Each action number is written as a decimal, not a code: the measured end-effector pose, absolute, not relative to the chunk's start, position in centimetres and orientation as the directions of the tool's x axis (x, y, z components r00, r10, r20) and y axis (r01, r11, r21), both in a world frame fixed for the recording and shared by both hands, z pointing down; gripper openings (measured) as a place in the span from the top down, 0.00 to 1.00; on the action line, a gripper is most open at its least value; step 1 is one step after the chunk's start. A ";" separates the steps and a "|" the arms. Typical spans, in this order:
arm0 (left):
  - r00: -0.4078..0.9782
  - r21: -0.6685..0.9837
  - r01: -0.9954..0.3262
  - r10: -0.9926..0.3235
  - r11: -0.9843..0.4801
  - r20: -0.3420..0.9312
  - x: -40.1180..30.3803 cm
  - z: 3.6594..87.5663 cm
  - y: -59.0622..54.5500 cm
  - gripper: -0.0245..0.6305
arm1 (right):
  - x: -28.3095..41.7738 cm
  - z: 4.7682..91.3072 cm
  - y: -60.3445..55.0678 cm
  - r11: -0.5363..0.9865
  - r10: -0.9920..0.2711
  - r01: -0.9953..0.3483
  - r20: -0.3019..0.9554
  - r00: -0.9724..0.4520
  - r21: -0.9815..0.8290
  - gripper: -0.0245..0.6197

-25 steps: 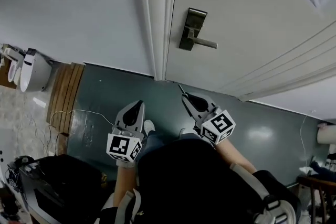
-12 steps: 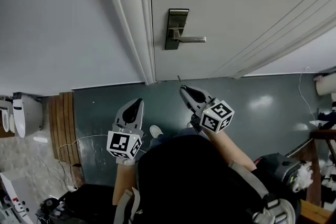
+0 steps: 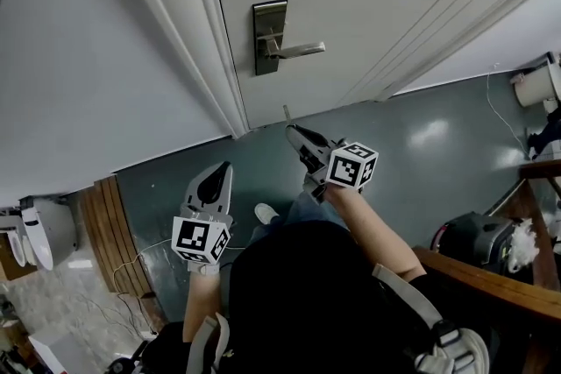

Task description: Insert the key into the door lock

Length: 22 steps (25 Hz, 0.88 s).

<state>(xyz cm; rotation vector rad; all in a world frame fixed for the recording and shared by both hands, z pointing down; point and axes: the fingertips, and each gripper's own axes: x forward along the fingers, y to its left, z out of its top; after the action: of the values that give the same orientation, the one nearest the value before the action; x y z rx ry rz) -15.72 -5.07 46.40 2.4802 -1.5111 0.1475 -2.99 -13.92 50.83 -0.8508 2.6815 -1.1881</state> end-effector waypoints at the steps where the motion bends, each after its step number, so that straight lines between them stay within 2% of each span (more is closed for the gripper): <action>1: 0.470 0.145 -0.882 -0.858 -0.448 0.208 -15.6 46.4 -5.0 0.95 | -3.0 51.1 -14.2 0.518 -0.524 -0.439 0.134 -0.841 -0.734 0.91; 13: 0.503 0.141 -0.864 -0.828 -0.483 0.249 -14.5 47.3 -5.8 0.95 | -4.9 52.9 -18.9 0.324 -0.518 -0.239 0.040 -0.854 -0.916 0.91; 19: 0.475 0.141 -0.880 -0.837 -0.454 0.271 -14.4 47.9 -7.4 0.95 | -5.3 54.0 -21.1 0.274 -0.516 -0.154 -0.010 -0.857 -0.949 0.91; 22: 0.464 0.143 -0.886 -0.840 -0.442 0.280 -14.2 48.2 -8.4 0.95 | -5.4 54.6 -22.5 0.284 -0.511 -0.157 -0.011 -0.860 -0.946 0.91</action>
<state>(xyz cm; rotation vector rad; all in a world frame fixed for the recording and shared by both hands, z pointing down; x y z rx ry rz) -14.25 -8.44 48.18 2.4474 -1.4793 0.2439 -5.37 -22.52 54.58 -0.6075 2.2467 -1.5997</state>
